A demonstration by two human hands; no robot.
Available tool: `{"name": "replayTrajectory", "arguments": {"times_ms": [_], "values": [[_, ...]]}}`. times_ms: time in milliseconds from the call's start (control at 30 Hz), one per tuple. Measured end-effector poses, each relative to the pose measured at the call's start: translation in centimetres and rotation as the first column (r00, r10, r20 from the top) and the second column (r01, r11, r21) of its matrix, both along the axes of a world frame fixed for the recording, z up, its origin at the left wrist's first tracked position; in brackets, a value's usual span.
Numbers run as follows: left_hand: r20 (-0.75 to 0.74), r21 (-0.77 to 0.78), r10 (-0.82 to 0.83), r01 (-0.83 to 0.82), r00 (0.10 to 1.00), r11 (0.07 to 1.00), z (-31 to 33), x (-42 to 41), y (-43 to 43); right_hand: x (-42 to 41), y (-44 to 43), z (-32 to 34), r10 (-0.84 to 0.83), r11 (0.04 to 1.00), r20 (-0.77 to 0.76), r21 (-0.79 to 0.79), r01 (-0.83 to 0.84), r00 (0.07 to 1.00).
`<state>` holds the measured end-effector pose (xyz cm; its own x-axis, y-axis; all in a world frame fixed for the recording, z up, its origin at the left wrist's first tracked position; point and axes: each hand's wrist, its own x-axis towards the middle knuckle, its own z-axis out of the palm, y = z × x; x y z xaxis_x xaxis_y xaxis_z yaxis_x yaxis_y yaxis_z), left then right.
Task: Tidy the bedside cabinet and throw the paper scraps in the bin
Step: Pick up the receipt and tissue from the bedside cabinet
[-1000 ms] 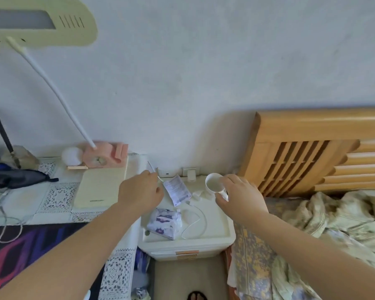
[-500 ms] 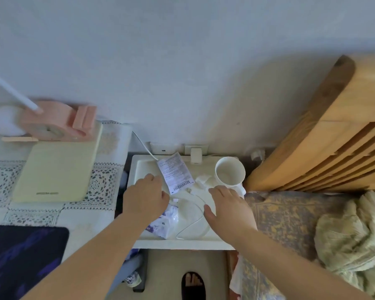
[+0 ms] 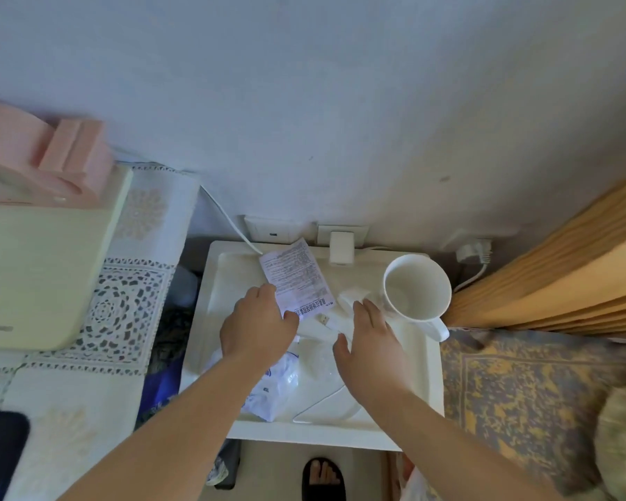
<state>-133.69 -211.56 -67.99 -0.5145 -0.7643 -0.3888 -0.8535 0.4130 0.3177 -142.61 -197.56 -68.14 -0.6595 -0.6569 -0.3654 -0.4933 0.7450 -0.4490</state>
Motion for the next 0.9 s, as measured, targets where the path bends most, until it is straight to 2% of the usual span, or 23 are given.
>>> {"name": "replayTrajectory", "arguments": {"times_ms": [100,200,433,700,900], "values": [[-0.009,-0.008,0.056,-0.056,0.998,0.998,-1.0,-0.5,-0.4,-0.1,-0.4,-1.6,-0.073,0.997,0.024,-0.009,0.073,0.997],[-0.058,0.057,0.178,-0.175,0.982,0.983,-1.8,-1.0,-0.5,-0.4,-0.6,-2.6,-0.112,0.993,0.040,-0.024,0.113,0.993],[-0.178,0.131,0.345,-0.325,0.922,0.937,-2.8,-2.1,-0.8,-0.8,-1.2,-3.1,-0.141,0.989,-0.034,-0.042,0.140,0.989],[-0.166,0.181,0.331,-0.301,0.929,0.936,-3.1,-1.5,-1.2,-1.5,-1.0,-2.5,-0.158,0.986,-0.079,-0.075,0.152,0.984],[-0.209,0.097,0.250,-0.235,0.945,0.967,-0.9,-0.2,-1.2,0.2,-0.4,-0.1,-0.168,0.977,-0.074,-0.148,0.155,0.983]]}}
